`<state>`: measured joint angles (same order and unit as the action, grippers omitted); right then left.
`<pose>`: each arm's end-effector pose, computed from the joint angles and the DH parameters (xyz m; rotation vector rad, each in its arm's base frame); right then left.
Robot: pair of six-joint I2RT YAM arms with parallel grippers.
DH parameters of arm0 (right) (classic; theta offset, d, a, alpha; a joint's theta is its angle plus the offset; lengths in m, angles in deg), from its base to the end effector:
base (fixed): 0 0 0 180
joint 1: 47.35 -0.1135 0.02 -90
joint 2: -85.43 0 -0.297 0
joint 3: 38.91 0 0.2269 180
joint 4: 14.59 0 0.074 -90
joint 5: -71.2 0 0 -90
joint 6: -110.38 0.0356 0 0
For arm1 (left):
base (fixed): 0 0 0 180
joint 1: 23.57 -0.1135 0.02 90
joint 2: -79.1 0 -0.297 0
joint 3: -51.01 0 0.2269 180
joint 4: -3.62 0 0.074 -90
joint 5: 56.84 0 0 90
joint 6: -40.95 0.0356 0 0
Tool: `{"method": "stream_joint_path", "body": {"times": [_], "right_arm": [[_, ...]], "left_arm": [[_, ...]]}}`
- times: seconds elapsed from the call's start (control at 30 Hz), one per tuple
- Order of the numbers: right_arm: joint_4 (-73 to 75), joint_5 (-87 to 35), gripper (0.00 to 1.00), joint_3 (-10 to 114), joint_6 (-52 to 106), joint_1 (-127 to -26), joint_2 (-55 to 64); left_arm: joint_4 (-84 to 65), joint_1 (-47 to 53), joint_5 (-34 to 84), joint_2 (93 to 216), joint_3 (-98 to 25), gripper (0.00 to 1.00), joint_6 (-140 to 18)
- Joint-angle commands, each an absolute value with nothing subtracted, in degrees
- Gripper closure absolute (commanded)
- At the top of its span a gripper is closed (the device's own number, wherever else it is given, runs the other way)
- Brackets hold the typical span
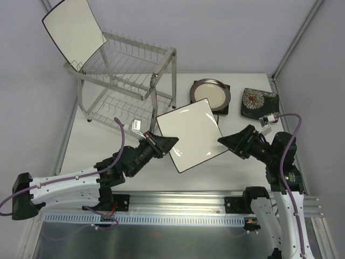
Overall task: Load the plates into the dish rack
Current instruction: Pass the plate from the right arm to the left
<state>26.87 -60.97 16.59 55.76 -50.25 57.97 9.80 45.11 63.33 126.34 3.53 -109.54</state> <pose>0.0531 0.0266 0.3338 -0.0228 1.8896 1.1264 0.0710 -0.1326 0.3442 -0.3624 1.6098 -1.4138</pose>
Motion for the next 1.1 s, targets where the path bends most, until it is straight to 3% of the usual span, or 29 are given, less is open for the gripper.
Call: {"method": "stream_joint_path", "body": {"times": [0.0,0.17,0.43,0.77,1.07], "right_arm": [[31.1,-59.9,0.17,22.3,48.9,-50.7,57.2],[40.6,-54.0,0.01,30.1,39.2,-50.6,55.5],[50.4,-41.4,0.00,36.6,31.0,-50.6,54.7],[51.8,-29.8,0.01,33.4,31.9,-50.7,59.3],[50.4,-27.9,0.00,29.0,33.8,-50.6,63.1]], "left_arm": [[18.0,45.5,63.9,123.0,1.7,1.00,-102.9],[17.8,45.5,62.1,121.6,0.7,1.00,-94.1],[15.4,45.5,57.7,121.1,-6.4,1.00,-76.2],[14.6,44.3,52.3,123.9,-18.6,1.00,-58.5],[11.8,27.6,33.4,130.7,-32.3,1.00,-60.7]]}}
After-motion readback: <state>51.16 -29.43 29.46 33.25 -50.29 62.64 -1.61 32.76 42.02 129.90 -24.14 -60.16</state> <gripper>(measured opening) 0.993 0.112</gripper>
